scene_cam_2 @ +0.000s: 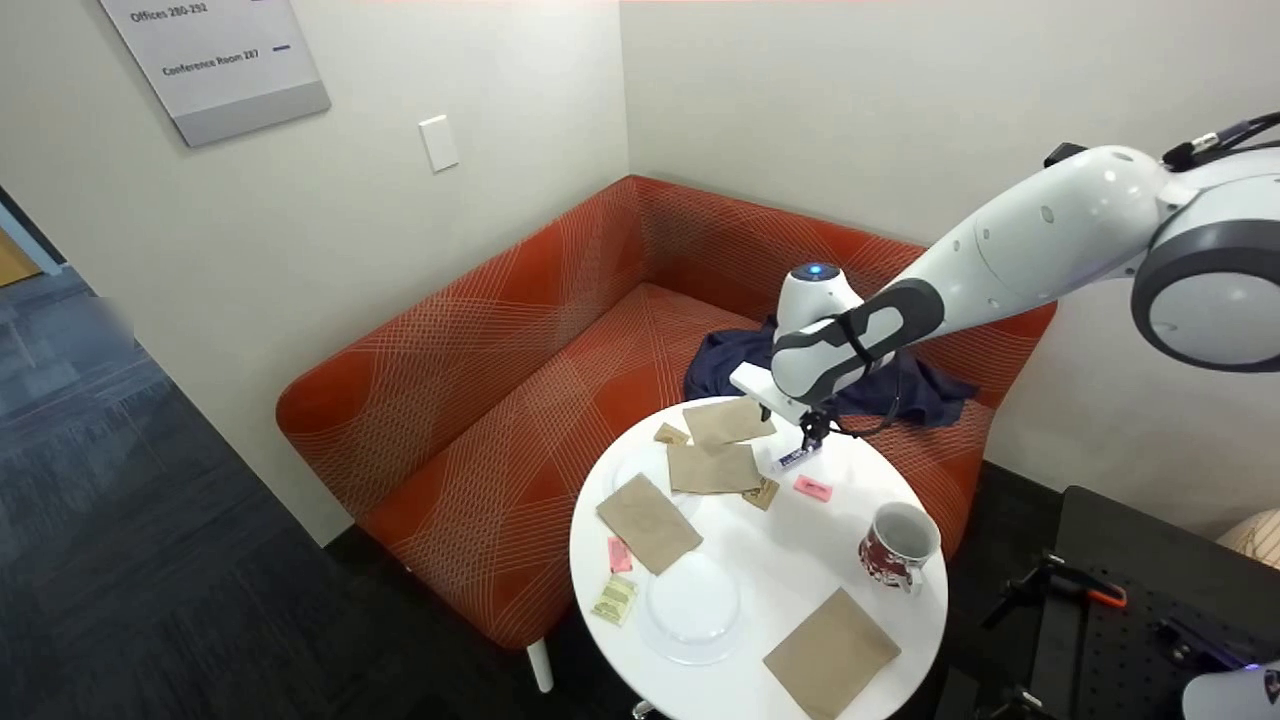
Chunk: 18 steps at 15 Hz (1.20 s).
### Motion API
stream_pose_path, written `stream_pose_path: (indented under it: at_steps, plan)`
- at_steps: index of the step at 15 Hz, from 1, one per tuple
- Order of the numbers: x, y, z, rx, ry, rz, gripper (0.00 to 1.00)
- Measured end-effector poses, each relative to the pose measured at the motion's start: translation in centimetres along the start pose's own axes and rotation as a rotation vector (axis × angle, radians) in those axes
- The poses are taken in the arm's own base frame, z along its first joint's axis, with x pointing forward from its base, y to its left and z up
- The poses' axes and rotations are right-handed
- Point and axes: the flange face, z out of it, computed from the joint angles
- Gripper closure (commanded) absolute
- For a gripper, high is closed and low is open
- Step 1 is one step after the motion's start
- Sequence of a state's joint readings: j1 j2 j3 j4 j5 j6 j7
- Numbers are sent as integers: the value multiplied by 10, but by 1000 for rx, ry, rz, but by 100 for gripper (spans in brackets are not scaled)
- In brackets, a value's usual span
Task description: Put the marker in the red cup
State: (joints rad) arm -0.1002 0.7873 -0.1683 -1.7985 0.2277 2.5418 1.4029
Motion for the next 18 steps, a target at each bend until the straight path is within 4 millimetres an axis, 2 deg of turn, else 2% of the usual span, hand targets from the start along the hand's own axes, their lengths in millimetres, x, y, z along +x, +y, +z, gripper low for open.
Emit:
stream_pose_path:
  at_steps: [9,10,11,12,18]
  plan:
    - [5,-2,34,-30,8,5,0]
    - [7,-1,37,-34,8,7,25]
    - [8,0,39,-38,8,9,27]
    - [8,1,42,-41,8,11,34]
    - [10,-6,36,-21,4,19,81]
